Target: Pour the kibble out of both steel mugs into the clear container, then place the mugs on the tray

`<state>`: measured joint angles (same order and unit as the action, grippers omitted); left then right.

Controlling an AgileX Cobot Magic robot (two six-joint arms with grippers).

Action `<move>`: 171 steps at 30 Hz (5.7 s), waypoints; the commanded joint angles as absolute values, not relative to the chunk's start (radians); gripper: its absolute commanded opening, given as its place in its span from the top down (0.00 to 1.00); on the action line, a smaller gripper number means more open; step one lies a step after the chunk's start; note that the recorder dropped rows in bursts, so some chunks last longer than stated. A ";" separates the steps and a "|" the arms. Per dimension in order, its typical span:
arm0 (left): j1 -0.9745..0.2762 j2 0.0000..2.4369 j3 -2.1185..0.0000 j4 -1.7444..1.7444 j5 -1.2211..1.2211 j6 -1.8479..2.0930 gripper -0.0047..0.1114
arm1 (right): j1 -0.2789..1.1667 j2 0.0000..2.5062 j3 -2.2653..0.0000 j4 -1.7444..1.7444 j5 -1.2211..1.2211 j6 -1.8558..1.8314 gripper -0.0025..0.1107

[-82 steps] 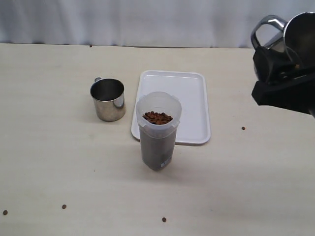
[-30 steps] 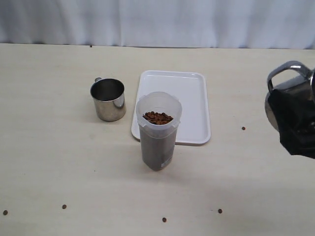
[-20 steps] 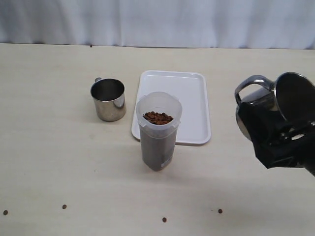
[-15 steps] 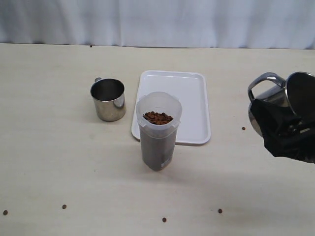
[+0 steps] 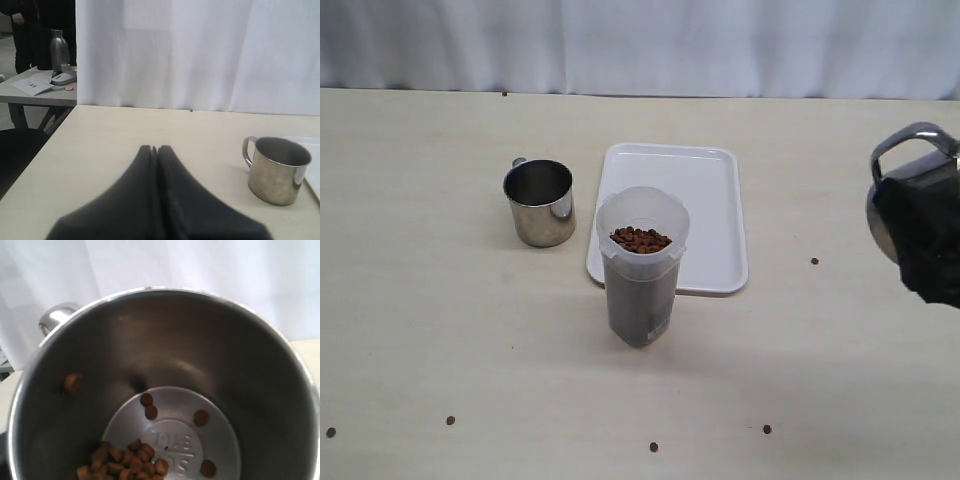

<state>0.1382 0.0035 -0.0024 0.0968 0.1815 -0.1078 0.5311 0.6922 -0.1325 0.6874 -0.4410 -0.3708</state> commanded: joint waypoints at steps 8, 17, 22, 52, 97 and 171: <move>0.133 0.000 0.000 0.091 0.173 -0.108 0.96 | 0.408 0.494 -0.098 0.658 -0.390 -0.358 0.94; 0.133 0.000 0.000 0.091 0.173 -0.108 0.96 | 0.410 0.560 -0.157 0.544 -0.334 -0.362 0.94; 0.133 0.000 0.000 0.091 0.173 -0.108 0.96 | 0.410 0.622 -0.194 0.542 -0.319 -0.381 0.94; 0.133 0.000 0.000 0.091 0.173 -0.108 0.96 | 0.410 1.051 -0.783 -0.617 0.148 0.149 0.94; 0.133 0.000 0.000 0.091 0.173 -0.108 0.96 | 0.864 1.470 -1.103 -1.226 0.851 0.045 0.94; 0.133 0.000 0.000 0.091 0.173 -0.108 0.96 | 1.139 1.720 -0.983 -1.744 1.221 0.106 0.94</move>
